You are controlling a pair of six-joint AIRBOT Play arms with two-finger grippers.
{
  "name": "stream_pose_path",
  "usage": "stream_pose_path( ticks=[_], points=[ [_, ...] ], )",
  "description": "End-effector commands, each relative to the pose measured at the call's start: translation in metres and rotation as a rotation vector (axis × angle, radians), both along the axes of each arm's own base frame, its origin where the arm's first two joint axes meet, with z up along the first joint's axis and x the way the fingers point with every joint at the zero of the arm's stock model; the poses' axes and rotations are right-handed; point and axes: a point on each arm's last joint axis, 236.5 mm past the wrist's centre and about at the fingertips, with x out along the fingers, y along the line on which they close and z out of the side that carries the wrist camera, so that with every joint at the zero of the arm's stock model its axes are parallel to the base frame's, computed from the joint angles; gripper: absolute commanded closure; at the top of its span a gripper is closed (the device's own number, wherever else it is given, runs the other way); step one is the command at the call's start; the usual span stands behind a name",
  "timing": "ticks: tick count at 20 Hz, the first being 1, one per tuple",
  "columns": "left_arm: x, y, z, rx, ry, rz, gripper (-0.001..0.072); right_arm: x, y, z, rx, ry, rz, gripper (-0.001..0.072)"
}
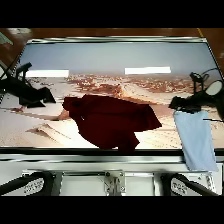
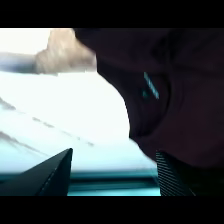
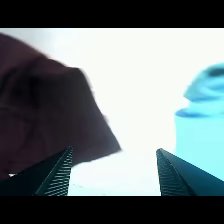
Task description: Fold the shirts.
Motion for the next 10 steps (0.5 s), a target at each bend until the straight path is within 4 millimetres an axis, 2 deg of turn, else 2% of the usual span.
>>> stream_pose_path(
  ticks=[1, 2, 3, 5, 7, 10],
  points=[
    [-0.071, -0.039, -0.035, -0.15, 0.15, -0.022, 0.0084, -0.027, -0.025, -0.001, 0.113, 0.045, -0.099, 0.0075],
    [-0.089, -0.06, -0.056, -0.22, 0.188, -0.011, 0.0007, -0.031, -0.019, -0.007, 0.168, 0.049, -0.104, 0.0076],
    [-0.106, -0.082, -0.075, -0.291, 0.226, 0.008, 0.0005, -0.036, -0.015, -0.014, 0.198, 0.062, -0.107, 0.0075],
    [-0.132, -0.112, -0.106, -0.369, 0.279, 0.03, 0.0005, -0.048, -0.009, -0.027, 0.215, 0.099, -0.101, 0.0075],
    [-0.144, -0.133, -0.128, -0.398, 0.28, 0.056, 0.0005, -0.052, -0.005, -0.033, 0.225, 0.111, -0.099, 0.0075],
    [-0.141, -0.165, -0.141, -0.449, 0.224, 0.108, 0.0006, -0.046, -0.009, -0.034, 0.213, 0.083, -0.111, 0.0075]
  ],
)
